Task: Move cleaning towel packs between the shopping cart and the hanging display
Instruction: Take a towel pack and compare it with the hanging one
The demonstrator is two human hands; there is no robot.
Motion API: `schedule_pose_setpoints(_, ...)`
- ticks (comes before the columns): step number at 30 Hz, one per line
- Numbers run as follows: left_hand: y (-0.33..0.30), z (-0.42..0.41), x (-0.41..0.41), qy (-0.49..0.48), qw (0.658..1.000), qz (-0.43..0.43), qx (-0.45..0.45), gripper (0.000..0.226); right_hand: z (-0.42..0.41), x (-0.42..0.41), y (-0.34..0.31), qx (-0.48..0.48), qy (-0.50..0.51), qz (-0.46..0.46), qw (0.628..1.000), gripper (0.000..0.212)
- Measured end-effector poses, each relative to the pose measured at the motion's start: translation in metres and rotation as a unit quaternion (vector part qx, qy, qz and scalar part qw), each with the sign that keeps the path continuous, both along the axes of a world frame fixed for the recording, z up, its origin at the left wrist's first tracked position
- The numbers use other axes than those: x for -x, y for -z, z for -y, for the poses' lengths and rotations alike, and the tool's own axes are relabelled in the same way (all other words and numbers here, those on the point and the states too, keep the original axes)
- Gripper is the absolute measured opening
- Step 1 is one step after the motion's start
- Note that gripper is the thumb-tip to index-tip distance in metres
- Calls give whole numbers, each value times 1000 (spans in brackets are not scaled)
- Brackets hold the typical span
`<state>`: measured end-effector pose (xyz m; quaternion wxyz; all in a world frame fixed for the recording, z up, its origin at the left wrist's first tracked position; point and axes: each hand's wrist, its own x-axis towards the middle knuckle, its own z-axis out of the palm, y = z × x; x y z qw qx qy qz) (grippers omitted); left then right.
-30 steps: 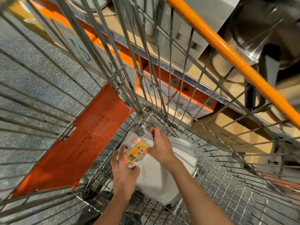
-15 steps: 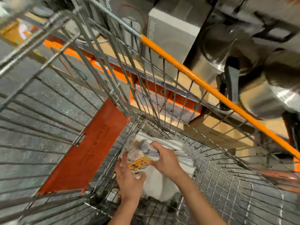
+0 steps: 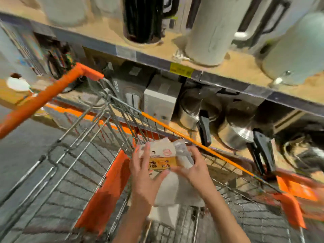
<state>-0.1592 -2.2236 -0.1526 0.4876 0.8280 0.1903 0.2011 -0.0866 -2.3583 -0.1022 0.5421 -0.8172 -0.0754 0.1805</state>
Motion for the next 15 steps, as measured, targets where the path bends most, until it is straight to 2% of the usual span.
schedule_pose_setpoints(4, -91, -10, -20, 42, 994, 62, -84, 87, 1, -9, -84, -60, 33, 48, 996, 47)
schedule_pose_setpoints(8, -174, -17, -31, 64, 987, 94, -113, 84, 2, -15, -164, -106, 45, 94, 989, 51)
schedule_pose_setpoints(10, -213, -19, -32, 79, 985, 112, -106, 82, 2, -17, -201, -128, 52, 111, 984, 57)
schedule_pose_setpoints(13, -263, -24, -30, 83, 982, 168, -33, 81, 2, -17, -249, -182, 52, 110, 976, 58)
schedule_pose_setpoints(15, -287, -30, -28, 70, 982, 173, -6, 83, 1, -16, -276, -220, 44, 102, 969, 61)
